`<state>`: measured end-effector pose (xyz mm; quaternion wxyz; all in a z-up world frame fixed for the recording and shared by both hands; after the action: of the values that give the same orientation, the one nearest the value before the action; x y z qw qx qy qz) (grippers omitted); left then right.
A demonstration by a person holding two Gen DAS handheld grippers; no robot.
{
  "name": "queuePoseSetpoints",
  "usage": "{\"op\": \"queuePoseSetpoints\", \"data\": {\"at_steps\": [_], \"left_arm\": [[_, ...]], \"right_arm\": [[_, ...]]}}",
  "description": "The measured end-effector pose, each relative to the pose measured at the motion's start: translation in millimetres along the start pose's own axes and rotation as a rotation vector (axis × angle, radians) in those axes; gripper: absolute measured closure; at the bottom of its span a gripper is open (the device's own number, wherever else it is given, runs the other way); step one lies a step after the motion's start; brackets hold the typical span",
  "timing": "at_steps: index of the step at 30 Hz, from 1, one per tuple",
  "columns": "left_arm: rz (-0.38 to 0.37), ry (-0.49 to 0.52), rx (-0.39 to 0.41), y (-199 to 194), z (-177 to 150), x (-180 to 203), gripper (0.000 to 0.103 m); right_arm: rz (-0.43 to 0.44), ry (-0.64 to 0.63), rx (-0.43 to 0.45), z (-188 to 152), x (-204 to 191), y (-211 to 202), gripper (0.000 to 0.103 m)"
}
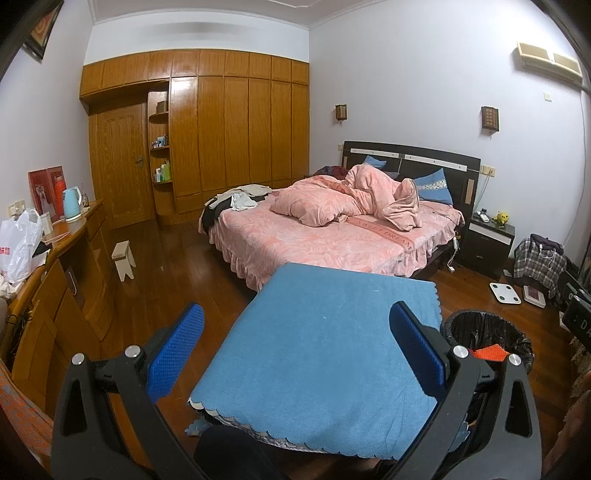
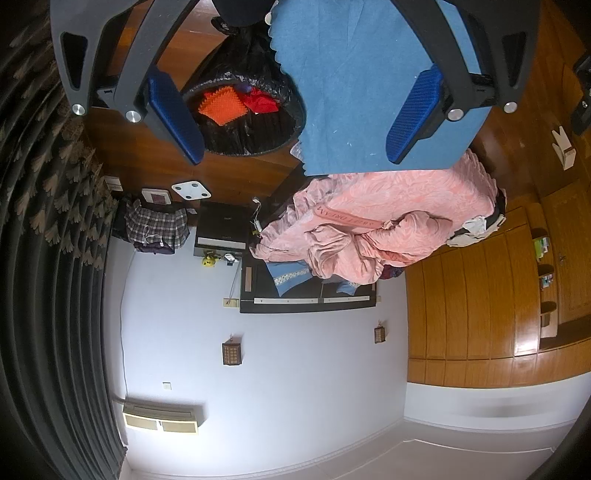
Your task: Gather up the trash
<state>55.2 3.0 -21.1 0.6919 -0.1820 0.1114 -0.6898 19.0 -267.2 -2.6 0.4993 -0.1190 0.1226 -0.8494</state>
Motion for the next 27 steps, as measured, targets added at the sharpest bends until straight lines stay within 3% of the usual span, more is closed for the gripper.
{"op": "queuePoseSetpoints", "data": {"at_steps": [27], "left_arm": [[0.001,-0.001,-0.001,0.3,1.2,-3.2,0.005]], "right_arm": [[0.001,0.000,-0.002,0.4,-0.3,0.2,0.006]]}}
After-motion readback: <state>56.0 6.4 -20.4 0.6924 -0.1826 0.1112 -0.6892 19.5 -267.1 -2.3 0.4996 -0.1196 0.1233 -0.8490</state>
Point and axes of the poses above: each gripper's, at about its wrist camera, not at the fingertips, and y roughly the way its jaws point, x to its right, z to its top, the point moved 5 cm from there along y, roughly the way its jaws point, and after that the axes turned 7 degrees about -y, right-handed, at the moved point
